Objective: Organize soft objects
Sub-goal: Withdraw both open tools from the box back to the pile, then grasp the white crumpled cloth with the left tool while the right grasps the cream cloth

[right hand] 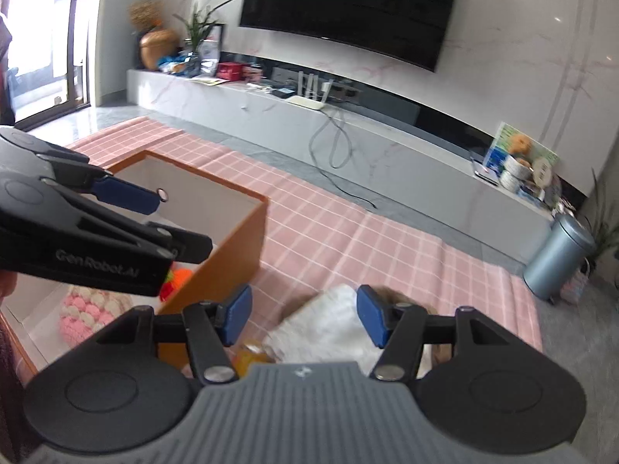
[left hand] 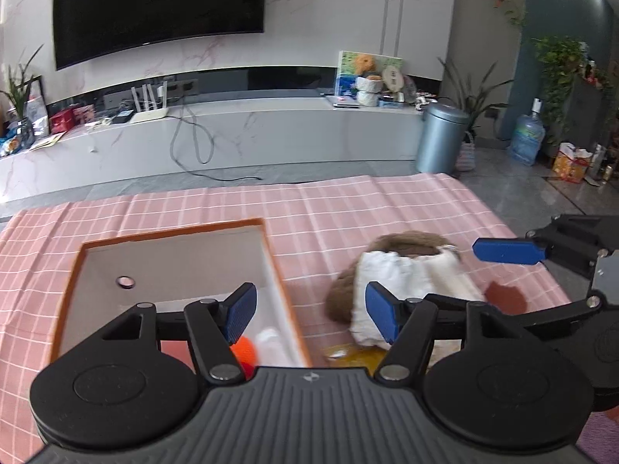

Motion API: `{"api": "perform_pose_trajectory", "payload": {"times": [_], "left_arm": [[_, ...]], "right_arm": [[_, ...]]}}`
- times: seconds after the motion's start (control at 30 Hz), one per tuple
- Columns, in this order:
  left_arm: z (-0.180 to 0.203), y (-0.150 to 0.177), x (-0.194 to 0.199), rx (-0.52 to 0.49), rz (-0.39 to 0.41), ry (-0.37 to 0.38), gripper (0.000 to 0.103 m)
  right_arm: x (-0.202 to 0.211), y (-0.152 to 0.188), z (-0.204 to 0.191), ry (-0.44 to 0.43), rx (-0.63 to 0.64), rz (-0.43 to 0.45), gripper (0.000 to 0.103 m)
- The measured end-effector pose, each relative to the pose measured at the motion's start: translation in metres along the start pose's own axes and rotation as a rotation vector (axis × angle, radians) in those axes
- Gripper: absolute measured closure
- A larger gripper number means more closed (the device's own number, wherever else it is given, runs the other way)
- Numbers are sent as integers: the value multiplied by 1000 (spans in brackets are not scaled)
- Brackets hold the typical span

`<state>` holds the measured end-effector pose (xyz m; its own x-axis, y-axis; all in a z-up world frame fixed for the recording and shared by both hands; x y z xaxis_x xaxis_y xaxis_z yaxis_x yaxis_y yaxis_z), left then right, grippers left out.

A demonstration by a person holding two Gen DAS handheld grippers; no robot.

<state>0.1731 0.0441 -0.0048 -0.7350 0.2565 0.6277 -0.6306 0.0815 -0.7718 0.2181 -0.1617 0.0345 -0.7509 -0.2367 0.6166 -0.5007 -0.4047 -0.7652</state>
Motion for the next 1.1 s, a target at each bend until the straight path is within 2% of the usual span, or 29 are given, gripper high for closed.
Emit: {"api": "perform_pose_trajectory", "payload": {"times": [0.33,0.63,0.93,1.1], "left_arm": [[66,24,-17,-54,-34,112,27],[90,46,-44,-75,-95,193,27],[90,69,-67,-88,-173,173,27],[85,59,-76,-94,-135,97,27]], "right_arm": [[17,66,62,83,-224,-52,39],[1,110,95,117,-328,-122,38],[-30,136,113,122,-422,-213,38],[-43,136,119,124,-475,-226,37]]}}
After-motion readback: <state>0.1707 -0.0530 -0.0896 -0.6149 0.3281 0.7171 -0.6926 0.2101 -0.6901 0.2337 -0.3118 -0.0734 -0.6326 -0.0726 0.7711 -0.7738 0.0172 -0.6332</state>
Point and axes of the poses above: each gripper's, at about its wrist camera, not at the fingertips, and x roughly against the way its jaws point, z to its right, y to its underside, the point moved 7 cm from there along -x, roughly the way its jaws point, and after that the axes turned 5 degrees about y, right-handed, at the moved point
